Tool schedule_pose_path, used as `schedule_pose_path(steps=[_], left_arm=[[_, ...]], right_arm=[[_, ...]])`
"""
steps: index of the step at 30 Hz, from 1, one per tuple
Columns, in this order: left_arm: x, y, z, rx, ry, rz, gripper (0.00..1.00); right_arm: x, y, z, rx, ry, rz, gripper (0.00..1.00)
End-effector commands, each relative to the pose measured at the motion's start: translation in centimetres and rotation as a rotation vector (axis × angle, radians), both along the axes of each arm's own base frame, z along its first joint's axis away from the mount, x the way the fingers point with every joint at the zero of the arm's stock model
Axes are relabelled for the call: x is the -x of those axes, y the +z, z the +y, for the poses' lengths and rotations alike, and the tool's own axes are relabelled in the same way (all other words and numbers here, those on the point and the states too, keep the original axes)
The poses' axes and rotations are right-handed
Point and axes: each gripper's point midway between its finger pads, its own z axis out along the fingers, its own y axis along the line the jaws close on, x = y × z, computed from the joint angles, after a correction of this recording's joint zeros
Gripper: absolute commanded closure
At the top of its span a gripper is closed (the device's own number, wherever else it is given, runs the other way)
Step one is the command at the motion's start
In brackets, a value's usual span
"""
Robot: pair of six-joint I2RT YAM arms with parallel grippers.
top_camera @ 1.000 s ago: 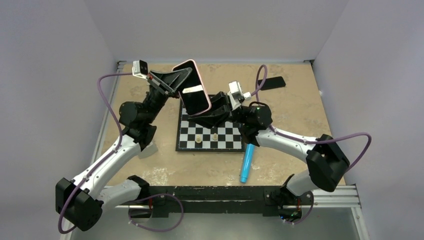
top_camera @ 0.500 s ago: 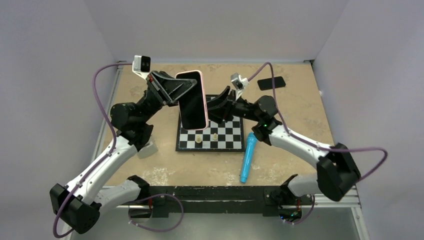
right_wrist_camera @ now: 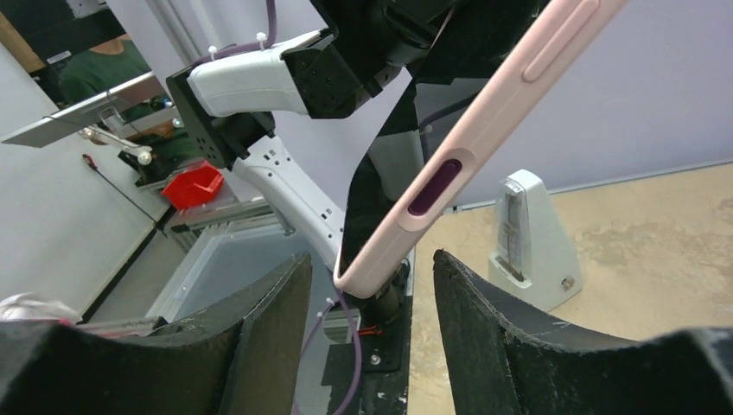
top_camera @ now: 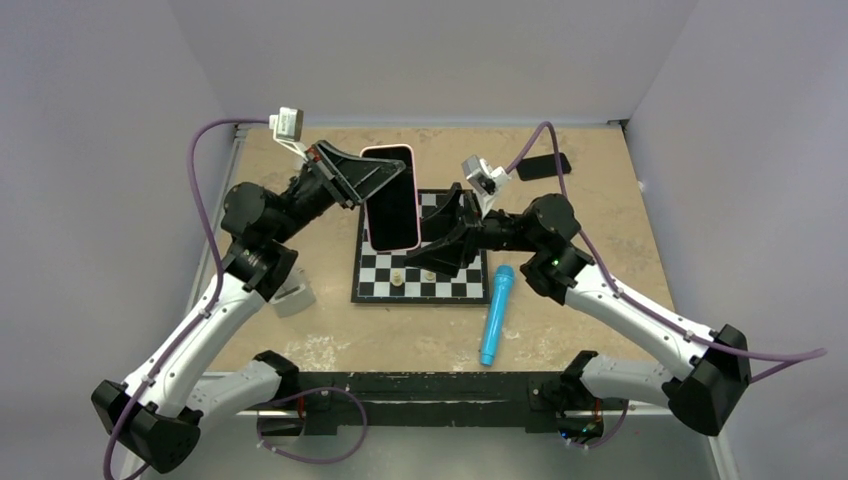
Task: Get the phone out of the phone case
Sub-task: Remove the phone case from the phone.
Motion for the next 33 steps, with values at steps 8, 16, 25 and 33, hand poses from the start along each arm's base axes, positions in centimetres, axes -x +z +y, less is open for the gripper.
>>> schedule_pose_path(steps=[8, 16, 25, 33], left_arm=[[1.7, 3.9, 1.8, 0.029, 0.067, -0.128, 1.00], [2.8, 4.4, 2.1, 0.046, 0.039, -0.130, 1.00], [4.8, 5.9, 2.2, 0.082, -0.043, -0.138, 1.00], [7.7, 8.2, 2.4, 0.178, -0.204, -0.117, 1.00]], right_arm=[[0.5, 1.9, 0.6, -0.039, 0.051, 0.010, 0.55], [0.5, 2.1, 1.1, -0.065, 0.084, 0.029, 0.70], [-1.3, 1.5, 2.1, -0.054, 0.032, -0.019, 0.95], [-3.2, 0.6, 4.1, -0.063, 0.039, -0.157, 1.00]])
